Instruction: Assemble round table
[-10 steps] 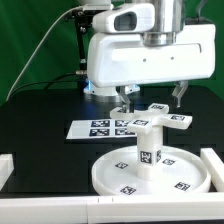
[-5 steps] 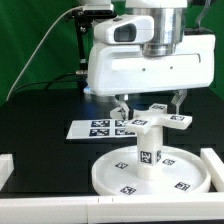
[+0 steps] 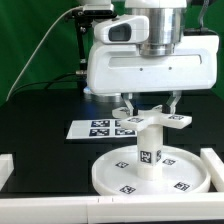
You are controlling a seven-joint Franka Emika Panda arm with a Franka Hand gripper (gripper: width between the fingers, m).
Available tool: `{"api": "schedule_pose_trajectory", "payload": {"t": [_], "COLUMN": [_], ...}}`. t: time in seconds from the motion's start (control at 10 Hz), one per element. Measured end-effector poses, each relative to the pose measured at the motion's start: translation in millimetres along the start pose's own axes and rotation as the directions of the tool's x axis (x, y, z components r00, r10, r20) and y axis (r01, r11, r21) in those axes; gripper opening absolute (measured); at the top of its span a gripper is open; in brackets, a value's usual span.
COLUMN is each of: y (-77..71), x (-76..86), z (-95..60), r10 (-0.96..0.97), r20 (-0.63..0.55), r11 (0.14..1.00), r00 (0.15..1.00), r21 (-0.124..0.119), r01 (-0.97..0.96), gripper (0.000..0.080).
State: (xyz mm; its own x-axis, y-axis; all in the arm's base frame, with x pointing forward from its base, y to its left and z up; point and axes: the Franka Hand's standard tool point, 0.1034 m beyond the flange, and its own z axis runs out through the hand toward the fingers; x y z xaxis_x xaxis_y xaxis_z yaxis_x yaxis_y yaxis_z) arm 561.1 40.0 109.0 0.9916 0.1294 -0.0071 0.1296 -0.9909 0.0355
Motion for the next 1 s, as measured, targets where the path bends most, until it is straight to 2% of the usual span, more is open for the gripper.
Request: {"api": "schedule_pose_trajectory", "payload": {"t": [0.2, 0.3, 0.5, 0.7, 0.8, 0.9, 1.0], "y": [-0.5, -0.9, -2.2, -2.0, -1.2, -1.1, -1.1], "x": [1.0, 1.0, 1.5, 2.3, 2.4, 2.2, 2.2], "z": [0.3, 0.3, 0.3, 1.1, 2.2, 2.1, 2.1], "r10": [0.251, 0.417, 0.674, 0.896, 0.942, 0.957, 0.957], "r20": [-0.012, -0.013, -0.008, 0.028, 0.045, 0.046, 0.046], "r11": [0.968, 0.909, 0.738, 0.442, 0.329, 0.283, 0.283], "r00": [0.968, 0.909, 0.738, 0.443, 0.332, 0.286, 0.285], "r21": [0.001, 0.005, 0.015, 0.045, 0.058, 0.056, 0.056], "r01": [-0.251, -0.417, -0.674, -0.896, -0.943, -0.957, -0.958], "gripper": [0.0435, 0.0435, 0.0436, 0.0436, 0.0436, 0.0436, 0.0441]}}
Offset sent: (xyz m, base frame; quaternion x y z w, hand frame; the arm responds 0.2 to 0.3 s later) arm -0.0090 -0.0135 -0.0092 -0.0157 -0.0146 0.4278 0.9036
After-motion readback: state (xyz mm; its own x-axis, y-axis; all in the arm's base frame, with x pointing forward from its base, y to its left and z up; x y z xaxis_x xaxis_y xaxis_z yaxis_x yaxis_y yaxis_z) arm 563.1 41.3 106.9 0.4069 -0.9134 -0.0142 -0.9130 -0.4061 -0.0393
